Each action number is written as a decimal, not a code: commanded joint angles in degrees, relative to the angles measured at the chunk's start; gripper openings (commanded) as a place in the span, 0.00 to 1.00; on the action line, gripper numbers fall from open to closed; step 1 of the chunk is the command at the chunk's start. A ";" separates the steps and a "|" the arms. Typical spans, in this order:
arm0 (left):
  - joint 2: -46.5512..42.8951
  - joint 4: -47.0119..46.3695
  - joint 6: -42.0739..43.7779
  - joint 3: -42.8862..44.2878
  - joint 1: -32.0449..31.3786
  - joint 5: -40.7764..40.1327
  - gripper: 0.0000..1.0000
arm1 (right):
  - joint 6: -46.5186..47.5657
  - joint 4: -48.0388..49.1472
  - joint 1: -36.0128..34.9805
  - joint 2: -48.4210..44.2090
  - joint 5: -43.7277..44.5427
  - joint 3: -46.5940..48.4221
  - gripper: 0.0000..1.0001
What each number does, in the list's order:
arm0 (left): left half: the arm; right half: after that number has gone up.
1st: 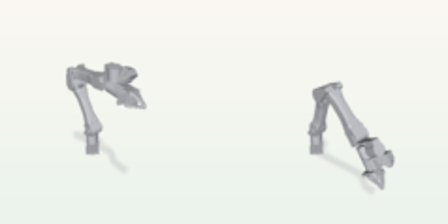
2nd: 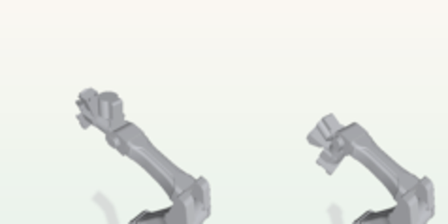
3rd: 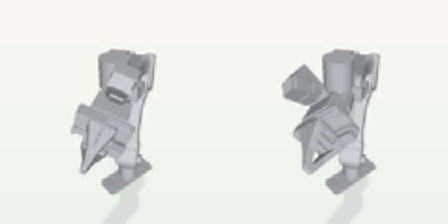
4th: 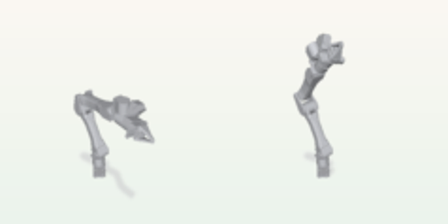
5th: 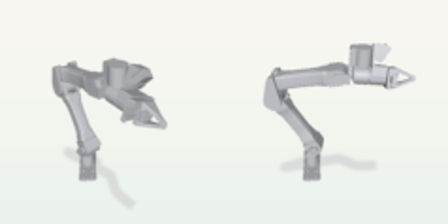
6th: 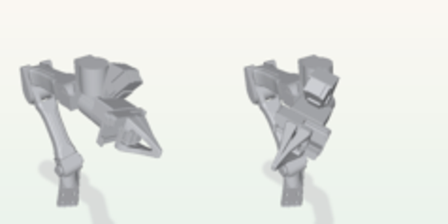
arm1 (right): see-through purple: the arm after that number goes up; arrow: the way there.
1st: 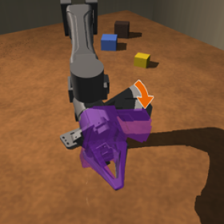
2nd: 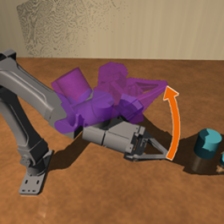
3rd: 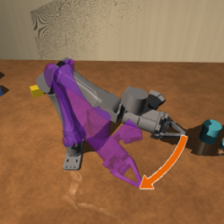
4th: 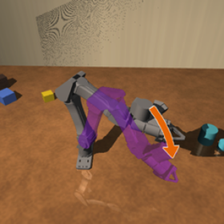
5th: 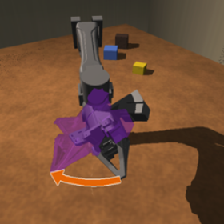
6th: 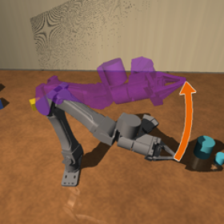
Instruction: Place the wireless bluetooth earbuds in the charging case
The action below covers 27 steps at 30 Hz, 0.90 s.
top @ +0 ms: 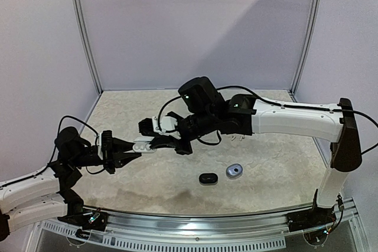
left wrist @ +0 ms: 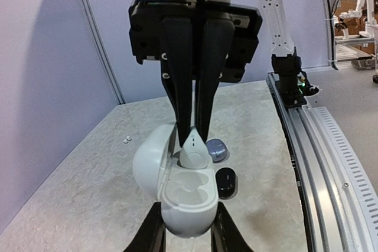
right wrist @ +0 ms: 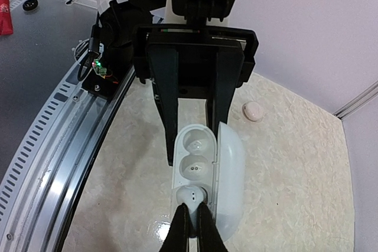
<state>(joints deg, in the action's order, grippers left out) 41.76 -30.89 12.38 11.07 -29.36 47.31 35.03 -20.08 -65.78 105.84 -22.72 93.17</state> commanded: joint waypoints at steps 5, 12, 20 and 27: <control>-0.27 -2.15 -1.23 -0.91 -0.87 -0.34 0.00 | -0.81 0.60 -0.55 1.61 3.99 1.23 0.14; -0.36 -2.00 -1.93 -1.02 -0.87 -0.72 0.00 | -1.33 0.73 -0.54 1.00 4.30 1.31 0.24; -0.07 -2.06 -7.65 -1.34 -0.78 -4.38 0.00 | -3.94 1.62 0.09 -5.83 3.22 0.26 0.25; 0.90 -2.16 -10.64 -1.10 -0.78 -5.38 0.00 | -9.18 3.58 4.29 -13.03 -3.87 -1.28 0.30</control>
<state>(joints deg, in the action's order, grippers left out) 42.06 -31.88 4.32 10.55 -29.36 43.07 29.98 -19.00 -64.01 97.69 -22.68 92.55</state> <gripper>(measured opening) 0.216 0.277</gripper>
